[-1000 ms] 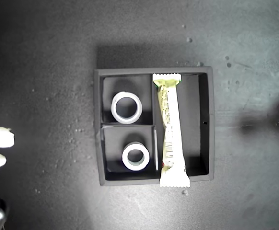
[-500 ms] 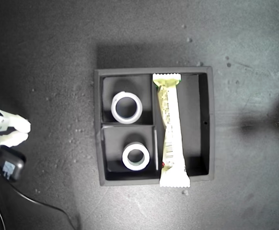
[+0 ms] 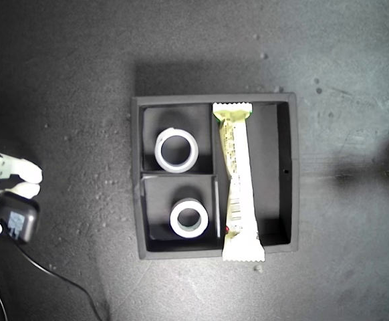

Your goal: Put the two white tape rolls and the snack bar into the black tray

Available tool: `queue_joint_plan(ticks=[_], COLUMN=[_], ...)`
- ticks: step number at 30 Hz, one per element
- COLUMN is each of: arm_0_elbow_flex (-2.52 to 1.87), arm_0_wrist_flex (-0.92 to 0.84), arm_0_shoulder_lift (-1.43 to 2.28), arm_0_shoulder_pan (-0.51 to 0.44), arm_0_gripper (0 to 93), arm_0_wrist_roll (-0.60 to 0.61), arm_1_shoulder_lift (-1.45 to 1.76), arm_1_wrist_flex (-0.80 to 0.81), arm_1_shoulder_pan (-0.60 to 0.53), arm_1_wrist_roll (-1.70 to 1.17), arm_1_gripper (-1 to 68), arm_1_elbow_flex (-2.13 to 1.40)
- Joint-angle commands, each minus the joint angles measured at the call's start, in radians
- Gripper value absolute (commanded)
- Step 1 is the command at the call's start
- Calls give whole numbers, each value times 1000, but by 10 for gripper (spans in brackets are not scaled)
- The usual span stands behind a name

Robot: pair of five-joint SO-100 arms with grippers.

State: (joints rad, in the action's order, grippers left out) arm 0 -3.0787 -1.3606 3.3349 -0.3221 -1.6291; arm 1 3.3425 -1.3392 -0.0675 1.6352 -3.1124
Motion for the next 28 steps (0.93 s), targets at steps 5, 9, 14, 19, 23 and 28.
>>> queue_joint_plan(ticks=[5, 9, 14, 19, 23, 28], arm_0_elbow_flex=[-60, -60, -60, -60, -60, -60], arm_0_wrist_flex=[-35, -35, -35, -35, -35, -35], arm_0_shoulder_lift=[49, 49, 49, 49, 49, 49], arm_0_shoulder_pan=[-15, -15, -15, -15, -15, -15], arm_0_gripper=[4, 4, 4, 4, 4, 4], arm_0_wrist_roll=[285, 281, 281, 281, 281, 281], arm_1_shoulder_lift=[8, 8, 8, 8, 8, 8], arm_1_wrist_flex=[-2, -2, -2, -2, -2, -2], arm_1_shoulder_pan=[-3, -3, -3, -5, -5, -6], arm_1_wrist_roll=[-107, -107, -107, -107, -107, -107], arm_1_gripper=[0, 0, 0, 0, 0, 0], arm_1_elbow_flex=[-12, -12, -12, -12, -12, -12])
